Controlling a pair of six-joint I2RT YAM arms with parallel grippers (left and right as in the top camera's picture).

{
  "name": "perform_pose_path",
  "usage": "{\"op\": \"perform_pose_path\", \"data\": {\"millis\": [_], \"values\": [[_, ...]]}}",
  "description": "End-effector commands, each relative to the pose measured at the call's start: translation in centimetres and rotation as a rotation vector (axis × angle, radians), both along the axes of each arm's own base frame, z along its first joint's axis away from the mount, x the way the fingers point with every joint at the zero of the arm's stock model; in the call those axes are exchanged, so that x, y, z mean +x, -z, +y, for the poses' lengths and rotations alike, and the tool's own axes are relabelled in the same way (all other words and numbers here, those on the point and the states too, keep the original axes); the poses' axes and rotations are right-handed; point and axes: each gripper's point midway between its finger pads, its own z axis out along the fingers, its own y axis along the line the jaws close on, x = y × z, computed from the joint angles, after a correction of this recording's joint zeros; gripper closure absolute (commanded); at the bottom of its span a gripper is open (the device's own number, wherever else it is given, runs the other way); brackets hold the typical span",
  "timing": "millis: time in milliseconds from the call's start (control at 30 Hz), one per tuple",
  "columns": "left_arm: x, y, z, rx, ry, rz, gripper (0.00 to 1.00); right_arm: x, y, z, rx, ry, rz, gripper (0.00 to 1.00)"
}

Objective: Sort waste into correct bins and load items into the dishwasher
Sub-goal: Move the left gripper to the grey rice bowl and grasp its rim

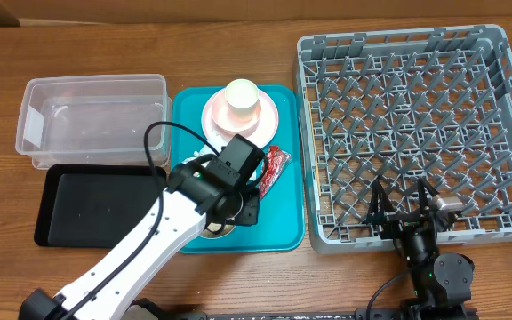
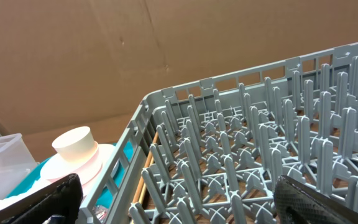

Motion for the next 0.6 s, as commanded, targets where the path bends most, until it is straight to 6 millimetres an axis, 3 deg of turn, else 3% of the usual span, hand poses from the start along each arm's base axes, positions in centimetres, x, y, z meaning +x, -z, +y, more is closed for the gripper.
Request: {"op": "perform_pose_path", "data": {"millis": [0, 567], "values": [[0.0, 1.6, 0.5, 0.058, -0.020, 0.026, 0.70, 0.0, 0.2, -0.2, 0.002, 0.010, -0.004, 0.00], [0.3, 7.4, 0.9, 0.189, -0.019, 0.154, 0.75, 0.0, 0.2, -0.2, 0.002, 0.010, -0.004, 0.00]]}}
